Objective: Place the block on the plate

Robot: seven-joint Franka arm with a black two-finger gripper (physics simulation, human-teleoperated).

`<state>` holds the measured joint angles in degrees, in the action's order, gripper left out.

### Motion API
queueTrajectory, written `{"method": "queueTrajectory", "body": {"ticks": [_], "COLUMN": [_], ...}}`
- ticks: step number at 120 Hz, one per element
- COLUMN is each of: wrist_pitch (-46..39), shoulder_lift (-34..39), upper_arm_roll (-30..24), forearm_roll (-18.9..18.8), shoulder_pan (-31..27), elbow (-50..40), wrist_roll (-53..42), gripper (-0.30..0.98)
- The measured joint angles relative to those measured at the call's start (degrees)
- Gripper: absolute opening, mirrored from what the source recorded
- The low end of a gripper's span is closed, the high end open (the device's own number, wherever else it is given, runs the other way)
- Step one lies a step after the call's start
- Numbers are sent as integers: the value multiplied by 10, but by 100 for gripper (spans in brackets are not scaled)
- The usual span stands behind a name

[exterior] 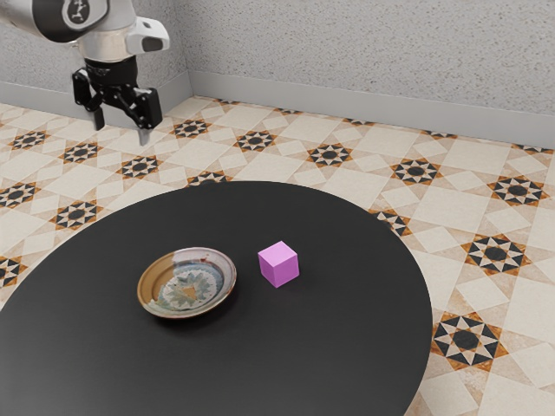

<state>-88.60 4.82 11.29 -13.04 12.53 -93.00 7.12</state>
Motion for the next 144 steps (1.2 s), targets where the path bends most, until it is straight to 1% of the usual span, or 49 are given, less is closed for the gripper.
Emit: {"method": "queueTrajectory", "body": {"ticks": [18,30,48,60,89,97,108,128,144], "wrist_pitch": [-1,-6,-27,-50,-134,-160,-195,-255,-289], "shoulder_lift": [-1,-7,-36,-66,-158,-177,-210,-255,-292], "upper_arm_roll": [-10,-16,-18,-18,-20,-27,-35,-64,-85], "forearm_roll": [-2,-2,-2,20,95,111,122,128,139], "shoulder_pan": [-8,-3,0,-2,-3,-4,-3,-3,-22], "elbow": [0,-6,-71,-85,-88,-87,-80,-63,-34], "wrist_roll": [12,19,27,31,17,8,-6,-54,-100], "gripper": [69,69,69,69,69,69,69,69,69]}}
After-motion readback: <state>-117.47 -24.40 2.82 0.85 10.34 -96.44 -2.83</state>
